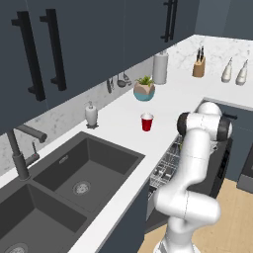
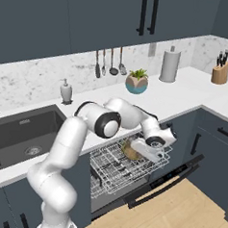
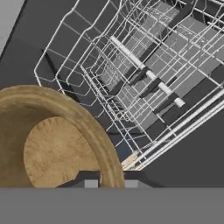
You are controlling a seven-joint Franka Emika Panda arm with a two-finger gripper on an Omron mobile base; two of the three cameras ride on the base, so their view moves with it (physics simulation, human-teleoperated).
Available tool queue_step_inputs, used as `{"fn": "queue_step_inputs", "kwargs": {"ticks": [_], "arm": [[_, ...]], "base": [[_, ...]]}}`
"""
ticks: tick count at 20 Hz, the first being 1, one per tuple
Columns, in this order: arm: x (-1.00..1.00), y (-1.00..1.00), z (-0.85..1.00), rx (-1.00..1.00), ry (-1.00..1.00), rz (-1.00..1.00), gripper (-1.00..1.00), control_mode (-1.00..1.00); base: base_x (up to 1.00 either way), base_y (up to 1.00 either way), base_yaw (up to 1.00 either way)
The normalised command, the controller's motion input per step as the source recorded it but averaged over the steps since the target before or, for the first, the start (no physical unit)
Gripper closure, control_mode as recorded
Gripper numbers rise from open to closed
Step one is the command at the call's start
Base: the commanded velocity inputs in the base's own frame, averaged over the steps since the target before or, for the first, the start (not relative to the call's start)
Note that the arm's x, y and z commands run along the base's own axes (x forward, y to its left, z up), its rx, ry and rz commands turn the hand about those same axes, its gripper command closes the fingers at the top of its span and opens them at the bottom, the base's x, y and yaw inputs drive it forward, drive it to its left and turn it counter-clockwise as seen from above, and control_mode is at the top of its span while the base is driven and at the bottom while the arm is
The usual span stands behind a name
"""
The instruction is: Pick up the cup and bowl from the counter, place them in the dishwasher, and close the dishwasher door.
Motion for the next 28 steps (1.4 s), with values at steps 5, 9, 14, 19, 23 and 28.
{"fn": "queue_step_inputs", "kwargs": {"ticks": [5, 9, 14, 19, 23, 28], "arm": [[-0.91, 0.06, 0.0, -0.07, -0.14, 0.03, 1.0, -1.0], [-0.47, 0.26, -0.16, -0.02, -0.14, 0.05, 1.0, -1.0], [0.02, 0.05, -0.02, 0.08, -0.11, 0.0, 1.0, -1.0], [0.18, 0.0, 0.0, 0.12, 0.0, 0.0, 1.0, -1.0], [0.32, 0.0, 0.04, 0.1, 0.0, 0.0, 1.0, -1.0], [0.43, 0.02, 0.22, 0.03, 0.13, 0.0, 1.0, -1.0]], "base": [[0.0, 0.0, 0.0], [0.0, 0.0, 0.0], [0.0, 0.0, 0.0], [0.0, 0.0, 0.0], [0.0, 0.0, 0.0], [0.0, 0.0, 0.0]]}}
